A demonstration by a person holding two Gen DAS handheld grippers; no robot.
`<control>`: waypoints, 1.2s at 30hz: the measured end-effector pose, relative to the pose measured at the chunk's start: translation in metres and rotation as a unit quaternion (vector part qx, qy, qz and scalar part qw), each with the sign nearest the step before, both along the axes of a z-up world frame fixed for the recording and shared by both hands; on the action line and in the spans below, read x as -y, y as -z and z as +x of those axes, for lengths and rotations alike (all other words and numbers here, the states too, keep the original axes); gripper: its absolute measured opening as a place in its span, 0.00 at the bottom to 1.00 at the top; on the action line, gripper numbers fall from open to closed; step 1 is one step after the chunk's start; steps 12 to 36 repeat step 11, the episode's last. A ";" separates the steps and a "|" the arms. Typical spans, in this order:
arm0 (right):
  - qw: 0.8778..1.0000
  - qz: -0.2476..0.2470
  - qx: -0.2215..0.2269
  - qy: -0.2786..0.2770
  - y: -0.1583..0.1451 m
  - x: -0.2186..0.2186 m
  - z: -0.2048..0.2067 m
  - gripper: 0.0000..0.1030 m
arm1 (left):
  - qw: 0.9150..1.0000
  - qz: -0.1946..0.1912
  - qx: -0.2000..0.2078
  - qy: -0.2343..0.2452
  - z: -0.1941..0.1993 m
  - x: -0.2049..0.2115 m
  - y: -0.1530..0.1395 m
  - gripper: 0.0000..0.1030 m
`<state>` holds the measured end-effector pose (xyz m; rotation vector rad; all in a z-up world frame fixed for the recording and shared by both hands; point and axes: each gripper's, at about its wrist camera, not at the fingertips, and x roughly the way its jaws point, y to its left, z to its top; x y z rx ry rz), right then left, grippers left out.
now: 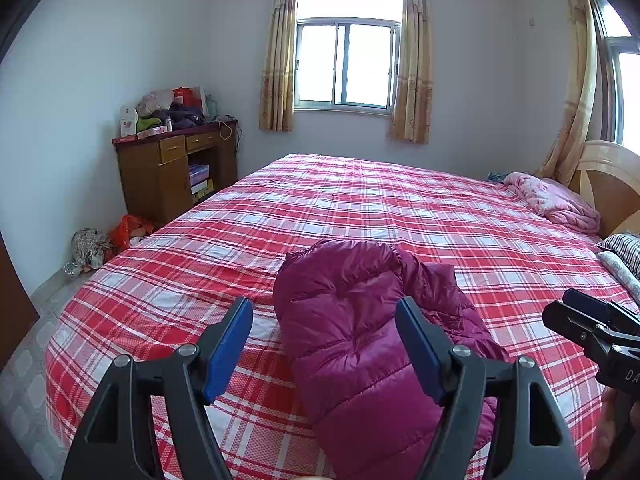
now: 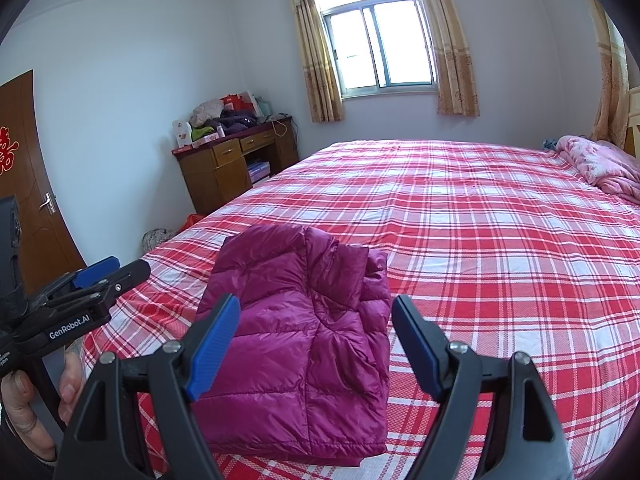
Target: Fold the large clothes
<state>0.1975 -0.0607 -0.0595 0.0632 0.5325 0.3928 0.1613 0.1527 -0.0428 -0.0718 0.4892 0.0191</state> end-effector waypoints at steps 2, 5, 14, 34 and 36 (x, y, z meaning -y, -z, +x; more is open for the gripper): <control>1.000 -0.001 -0.001 0.000 0.001 -0.001 0.000 0.79 | 1.000 0.002 0.002 -0.003 0.000 0.001 0.000 0.81; 1.000 -0.001 -0.004 -0.001 0.004 -0.001 0.001 0.79 | 1.000 0.009 0.006 -0.010 -0.001 0.001 0.001 0.88; 1.000 -0.004 -0.007 0.000 0.006 -0.001 0.001 0.79 | 1.000 0.011 0.009 -0.008 -0.001 0.000 0.003 0.88; 1.000 -0.004 -0.007 0.000 0.006 -0.001 0.001 0.79 | 1.000 0.011 0.009 -0.008 -0.001 0.000 0.003 0.88; 1.000 -0.004 -0.007 0.000 0.006 -0.001 0.001 0.79 | 1.000 0.011 0.009 -0.008 -0.001 0.000 0.003 0.88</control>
